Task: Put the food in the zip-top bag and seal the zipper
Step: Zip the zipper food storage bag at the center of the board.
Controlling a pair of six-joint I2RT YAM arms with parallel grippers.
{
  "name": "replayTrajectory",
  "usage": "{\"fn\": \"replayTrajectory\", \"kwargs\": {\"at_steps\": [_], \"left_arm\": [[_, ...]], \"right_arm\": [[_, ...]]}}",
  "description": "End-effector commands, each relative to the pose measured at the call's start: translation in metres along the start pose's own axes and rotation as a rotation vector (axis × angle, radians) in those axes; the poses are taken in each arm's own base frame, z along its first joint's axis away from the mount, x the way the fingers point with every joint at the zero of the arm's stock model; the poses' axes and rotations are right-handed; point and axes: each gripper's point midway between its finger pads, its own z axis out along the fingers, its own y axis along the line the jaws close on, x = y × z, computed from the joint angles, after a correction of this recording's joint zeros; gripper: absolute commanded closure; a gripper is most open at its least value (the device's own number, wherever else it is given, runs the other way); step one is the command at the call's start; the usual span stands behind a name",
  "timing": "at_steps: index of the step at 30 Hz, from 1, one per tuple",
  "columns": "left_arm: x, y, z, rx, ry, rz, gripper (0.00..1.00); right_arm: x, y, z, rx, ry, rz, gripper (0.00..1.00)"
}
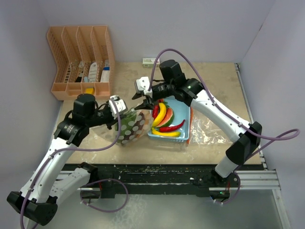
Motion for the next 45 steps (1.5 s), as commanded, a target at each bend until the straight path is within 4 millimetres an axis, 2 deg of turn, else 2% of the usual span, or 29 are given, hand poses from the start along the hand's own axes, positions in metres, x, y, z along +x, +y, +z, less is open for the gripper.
{"fn": "replayTrajectory", "kwargs": {"at_steps": [1, 6, 10, 13, 25, 35, 41, 45], "left_arm": [[-0.047, 0.021, -0.022, -0.113, -0.108, 0.084, 1.00], [-0.049, 0.028, -0.025, -0.147, -0.092, 0.089, 1.00], [-0.053, 0.026, -0.025, -0.131, -0.107, 0.094, 1.00], [-0.054, 0.025, -0.024, -0.127, -0.111, 0.096, 1.00], [-0.056, 0.026, -0.024, -0.123, -0.115, 0.102, 1.00], [-0.053, 0.025, -0.024, -0.125, -0.109, 0.098, 1.00], [-0.052, 0.025, -0.024, -0.128, -0.107, 0.095, 1.00], [-0.052, 0.029, -0.028, -0.155, -0.095, 0.089, 1.00]], "right_arm": [[-0.025, 0.004, -0.008, -0.002, -0.042, -0.048, 0.52], [-0.029, 0.008, -0.006, -0.019, -0.040, -0.047, 0.54], [-0.021, -0.001, 0.003, 0.025, -0.007, -0.033, 0.53], [-0.023, -0.006, 0.008, 0.036, -0.011, -0.035, 0.53], [-0.020, -0.005, 0.022, -0.005, -0.016, -0.022, 0.56], [-0.026, -0.002, 0.022, -0.024, -0.032, -0.030, 0.73], [-0.027, -0.002, 0.023, -0.032, -0.030, -0.018, 0.93], [-0.025, -0.002, 0.024, -0.036, -0.026, 0.002, 0.97]]}}
